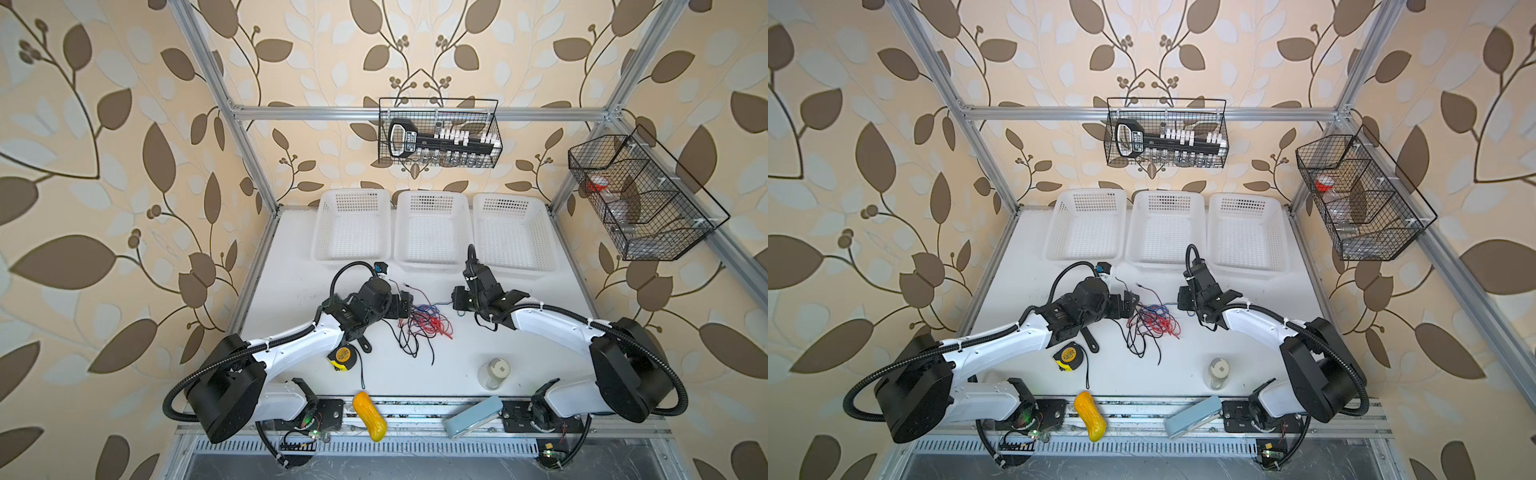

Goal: Untangle the cables
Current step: 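Grasp a blue wire loop with the right gripper and lift it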

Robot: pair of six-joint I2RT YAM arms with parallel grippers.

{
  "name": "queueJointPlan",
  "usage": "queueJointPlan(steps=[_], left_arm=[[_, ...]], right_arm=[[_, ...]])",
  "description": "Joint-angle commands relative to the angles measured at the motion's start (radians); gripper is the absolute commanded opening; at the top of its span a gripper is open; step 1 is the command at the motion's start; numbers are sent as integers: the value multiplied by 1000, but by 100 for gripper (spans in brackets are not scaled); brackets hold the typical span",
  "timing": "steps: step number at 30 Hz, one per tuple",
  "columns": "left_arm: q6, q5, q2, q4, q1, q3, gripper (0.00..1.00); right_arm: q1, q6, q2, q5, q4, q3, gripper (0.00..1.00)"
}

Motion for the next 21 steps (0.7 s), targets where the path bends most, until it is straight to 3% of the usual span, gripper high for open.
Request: queueJointPlan(steps=[1, 7, 11, 21], left_arm=[[-14, -49, -9, -21, -26, 29, 99], [-30, -94, -60, -45, -40, 5, 99], [-3, -116, -107, -50, -40, -13, 99], [135, -30, -115, -96, -41, 63, 99]], right_arm=[[5, 6, 4, -27, 22, 13, 11], [4, 6, -13, -32, 28, 29, 0], [5, -9, -42, 14, 8, 61, 0], [14, 19, -105, 19, 34, 131, 0]])
